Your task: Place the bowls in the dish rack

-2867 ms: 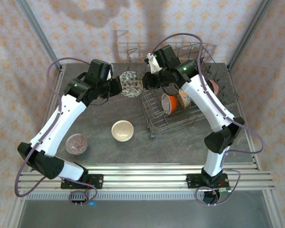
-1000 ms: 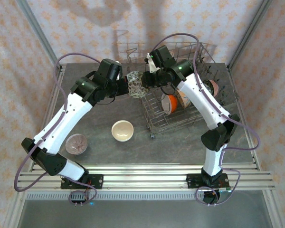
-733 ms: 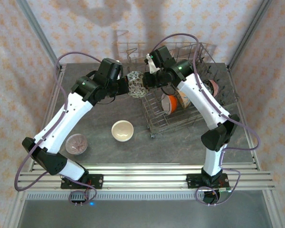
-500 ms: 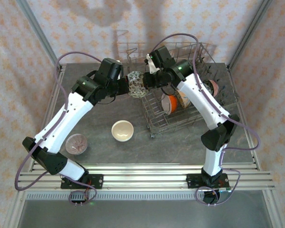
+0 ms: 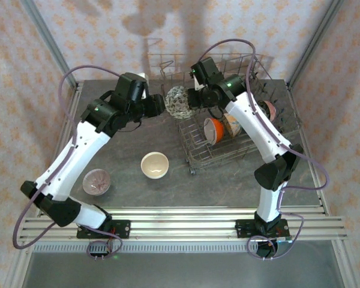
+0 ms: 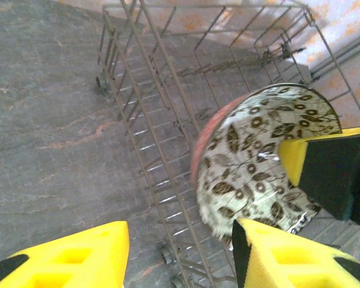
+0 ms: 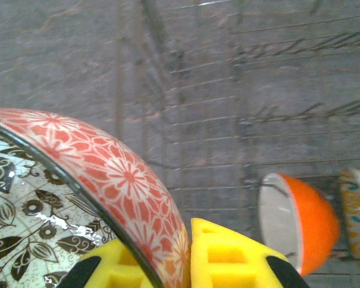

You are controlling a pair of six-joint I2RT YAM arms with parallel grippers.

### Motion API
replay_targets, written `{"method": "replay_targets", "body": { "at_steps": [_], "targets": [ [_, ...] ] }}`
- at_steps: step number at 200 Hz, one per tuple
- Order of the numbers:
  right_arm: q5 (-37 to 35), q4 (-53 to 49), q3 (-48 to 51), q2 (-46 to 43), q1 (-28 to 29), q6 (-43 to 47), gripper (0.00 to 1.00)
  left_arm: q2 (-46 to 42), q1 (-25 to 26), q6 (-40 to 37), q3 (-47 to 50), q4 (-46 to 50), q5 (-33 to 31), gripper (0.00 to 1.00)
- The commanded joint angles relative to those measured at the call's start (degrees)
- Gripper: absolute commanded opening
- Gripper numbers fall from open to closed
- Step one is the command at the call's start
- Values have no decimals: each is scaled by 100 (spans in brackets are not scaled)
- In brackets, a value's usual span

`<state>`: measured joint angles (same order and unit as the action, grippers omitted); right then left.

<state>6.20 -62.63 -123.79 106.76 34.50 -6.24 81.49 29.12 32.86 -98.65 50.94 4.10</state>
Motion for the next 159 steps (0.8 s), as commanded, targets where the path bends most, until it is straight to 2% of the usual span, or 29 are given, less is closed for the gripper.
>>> {"method": "replay_targets", "body": {
  "at_steps": [1, 14, 51, 73, 92, 159],
  "targets": [
    [-1423, 148, -347, -336, -260, 31, 0, -284, -228, -87, 268, -192, 64, 52],
    [-2088, 270, -353, -316, -459, 85, 0, -365, -353, -87, 449, -265, 247, 53],
    [-3164, 691, -446, -53, -1187, 203, 0, -310, -603, -336, 692, -303, 778, 55],
    [-3802, 969, -636, 394, -1518, 541, 0, -175, -719, -464, 787, -459, 1110, 55],
    [-4383, 1025, -1211, 1007, -1692, 910, 0, -17, -798, -525, 855, -613, 1343, 56],
    [-4976, 1325, -2923, 2962, -2167, 1673, 0, 450, -1455, -186, 1199, -1396, 1468, 56]
  ]
}}
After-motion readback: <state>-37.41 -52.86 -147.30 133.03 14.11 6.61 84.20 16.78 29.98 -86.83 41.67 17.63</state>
